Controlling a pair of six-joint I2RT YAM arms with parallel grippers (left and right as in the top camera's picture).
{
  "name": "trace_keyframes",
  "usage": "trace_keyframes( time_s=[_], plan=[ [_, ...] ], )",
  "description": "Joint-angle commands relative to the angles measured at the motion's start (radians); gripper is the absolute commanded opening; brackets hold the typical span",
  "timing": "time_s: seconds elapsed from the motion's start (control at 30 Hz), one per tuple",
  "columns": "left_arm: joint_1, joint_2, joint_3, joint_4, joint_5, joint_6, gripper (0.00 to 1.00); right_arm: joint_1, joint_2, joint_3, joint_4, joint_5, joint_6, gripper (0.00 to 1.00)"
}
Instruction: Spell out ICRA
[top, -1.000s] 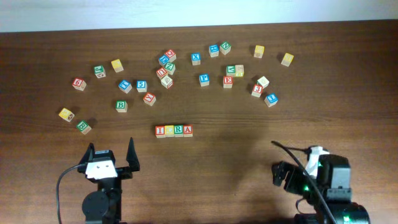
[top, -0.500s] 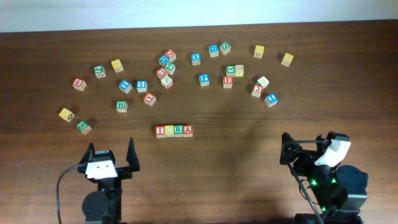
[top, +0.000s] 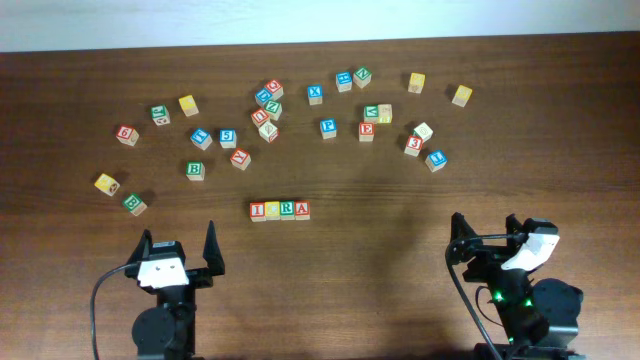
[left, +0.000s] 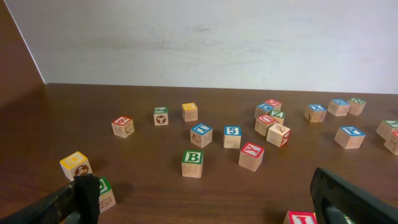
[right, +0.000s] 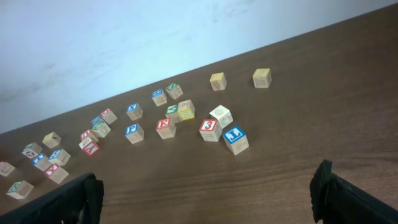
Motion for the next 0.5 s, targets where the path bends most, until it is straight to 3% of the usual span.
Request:
trace_keyframes(
  time_s=[0.0, 0.3, 0.47],
  plan=[
    [-0.004, -0.004, -0.002, -0.005, 0.003, 0.016, 0.99, -0.009, -0.013, -0.005, 0.002, 0.002, -0.003, 0.98],
    [-0.004, -0.004, -0.002, -0.005, 0.003, 0.016, 0.99, -0.008, -0.166, -0.101, 0.029, 0.002, -0.003, 0.98],
    [-0.004, -0.004, -0.002, -0.005, 0.003, 0.016, 0.99, 0.001, -0.164, -0.119, 0.089, 0.002, -0.003, 0.98]
  ],
)
